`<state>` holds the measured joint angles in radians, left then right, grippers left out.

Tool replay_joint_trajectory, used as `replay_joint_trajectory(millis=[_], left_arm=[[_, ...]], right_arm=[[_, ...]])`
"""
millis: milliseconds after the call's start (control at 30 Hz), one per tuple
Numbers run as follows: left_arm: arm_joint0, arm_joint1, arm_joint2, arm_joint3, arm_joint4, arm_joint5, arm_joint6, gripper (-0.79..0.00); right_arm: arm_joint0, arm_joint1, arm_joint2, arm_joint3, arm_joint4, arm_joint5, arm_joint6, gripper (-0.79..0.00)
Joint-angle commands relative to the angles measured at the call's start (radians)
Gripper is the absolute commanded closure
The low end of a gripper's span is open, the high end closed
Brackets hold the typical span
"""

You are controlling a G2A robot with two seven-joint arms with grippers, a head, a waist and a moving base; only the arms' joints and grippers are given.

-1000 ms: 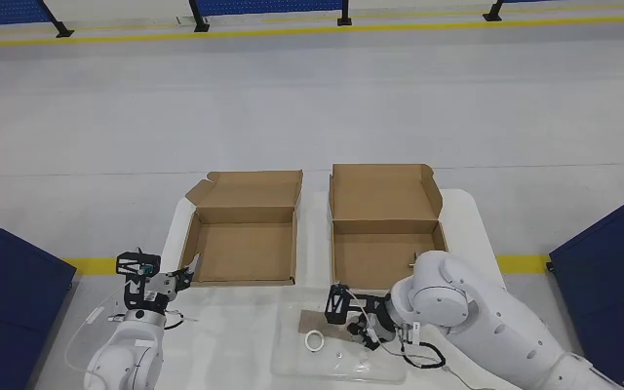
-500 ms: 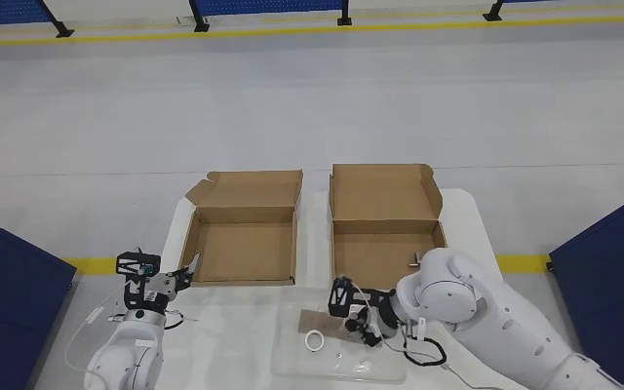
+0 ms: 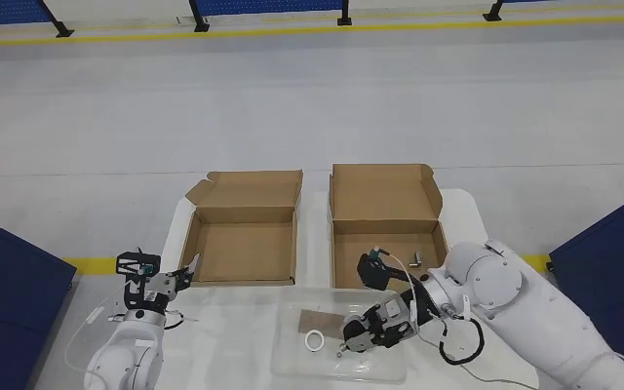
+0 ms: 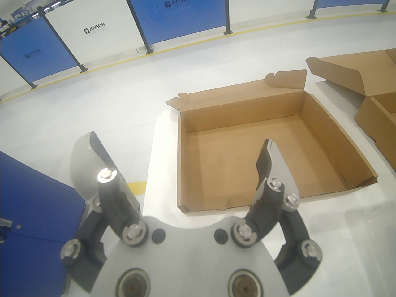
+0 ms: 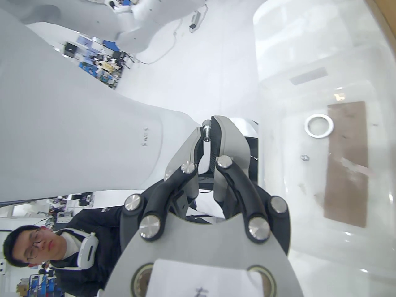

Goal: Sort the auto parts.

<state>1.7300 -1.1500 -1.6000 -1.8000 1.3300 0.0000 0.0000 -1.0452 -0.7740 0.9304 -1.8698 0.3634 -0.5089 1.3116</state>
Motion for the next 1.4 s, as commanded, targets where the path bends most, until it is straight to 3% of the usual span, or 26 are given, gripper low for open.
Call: replay_joint_trajectory(millis=[0,333,467,633,967,1133,1367], left_arm=[[0.000,0.000,0.000,0.000,0.000,0.000,0.000,-0.785],[0.000,0.000,0.000,0.000,0.000,0.000,0.000,-0.785],[0.000,0.000,0.000,0.000,0.000,0.000,0.000,-0.785],[0.000,0.000,0.000,0.000,0.000,0.000,0.000,-0.785],[0.000,0.000,0.000,0.000,0.000,0.000,0.000,-0.785],[0.000,0.000,0.000,0.000,0.000,0.000,0.000,-0.785],[0.000,0.000,0.000,0.000,0.000,0.000,0.000,-0.785]], right_arm=[[-0.001,-0.001,0.001,0.000,-0.024,0.000,0.000,0.000],[-0.004,-0.001,0.003,-0.001,-0.024,0.003,-0.015,0.000],[-0.032,0.005,0.042,0.006,0.109,-0.021,-0.021,0.000],[-0.059,0.030,0.099,-0.017,0.200,0.022,0.022,0.000],[-0.143,0.062,0.239,-0.051,0.531,0.076,0.076,0.000],[-0.156,0.043,0.292,-0.084,0.694,0.117,0.117,0.000],[-0.141,-0.020,0.334,-0.119,0.849,0.194,0.194,0.000]])
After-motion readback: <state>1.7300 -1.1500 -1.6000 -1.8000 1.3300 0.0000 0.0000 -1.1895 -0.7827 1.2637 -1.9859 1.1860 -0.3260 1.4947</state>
